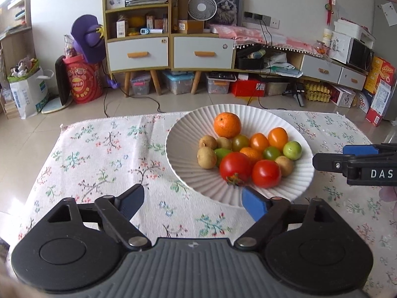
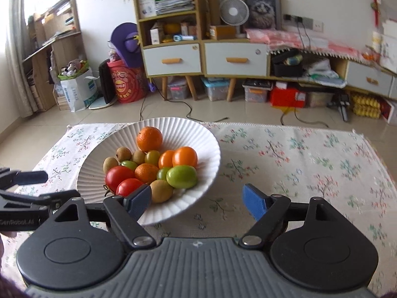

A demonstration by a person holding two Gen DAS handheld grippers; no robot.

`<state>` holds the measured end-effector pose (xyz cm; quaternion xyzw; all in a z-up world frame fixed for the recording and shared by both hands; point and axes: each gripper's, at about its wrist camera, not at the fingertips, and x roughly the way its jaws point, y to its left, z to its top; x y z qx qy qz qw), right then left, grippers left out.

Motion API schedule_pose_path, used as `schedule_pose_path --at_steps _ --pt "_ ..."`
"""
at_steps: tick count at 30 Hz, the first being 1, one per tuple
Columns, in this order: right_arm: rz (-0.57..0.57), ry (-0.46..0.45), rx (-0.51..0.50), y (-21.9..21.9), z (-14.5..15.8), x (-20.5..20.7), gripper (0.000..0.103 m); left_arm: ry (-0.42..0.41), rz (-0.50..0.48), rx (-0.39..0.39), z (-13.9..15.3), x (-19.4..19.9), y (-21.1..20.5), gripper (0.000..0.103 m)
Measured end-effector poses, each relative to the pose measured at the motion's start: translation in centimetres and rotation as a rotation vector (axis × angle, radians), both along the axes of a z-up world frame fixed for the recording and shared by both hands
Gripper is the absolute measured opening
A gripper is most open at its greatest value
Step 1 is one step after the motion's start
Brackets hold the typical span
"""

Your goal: Organize fruits

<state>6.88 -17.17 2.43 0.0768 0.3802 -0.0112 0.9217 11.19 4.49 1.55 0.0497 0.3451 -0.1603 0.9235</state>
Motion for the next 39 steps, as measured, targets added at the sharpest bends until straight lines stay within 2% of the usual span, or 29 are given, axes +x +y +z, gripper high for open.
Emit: schedule_pose_path --at_steps 3,10,16,23,29,31,35,39 --pt "-0.033 0.027 0.013 0.0 0.5 -0.6 0.084 0.024 0.013 0.009 0.4 -1.0 0.0 0.093" --pt "-0.063 0.103 0.000 1.0 1.4 -1.9 0.091 0.067 0.060 0.087 2.0 -2.8 -0.5 0.099" --pt "-0.069 0.148 -0.024 2.1 2.9 -3.3 0.096 0.130 0.122 0.116 3.1 -4.3 -0.1 0.099" --pt "-0.077 0.152 -0.051 2.7 4.9 -4.4 0.102 0.192 0.170 0.116 4.3 -5.3 -0.4 0.099" --pt "-0.105 0.157 -0.079 2.9 5.4 -4.5 0.102 0.195 0.177 0.132 4.5 -5.9 -1.1 0.099" --pt "-0.102 0.160 -0.097 3.0 5.1 -4.4 0.102 0.193 0.185 0.160 4.0 -6.0 -1.1 0.099" --pt "-0.077 0.179 -0.146 3.5 4.3 -4.5 0.102 0.147 0.205 0.193 3.4 -6.5 -0.9 0.099" --pt "-0.077 0.181 -0.135 3.2 2.9 -5.3 0.102 0.145 0.232 0.167 2.4 -6.2 -0.4 0.099"
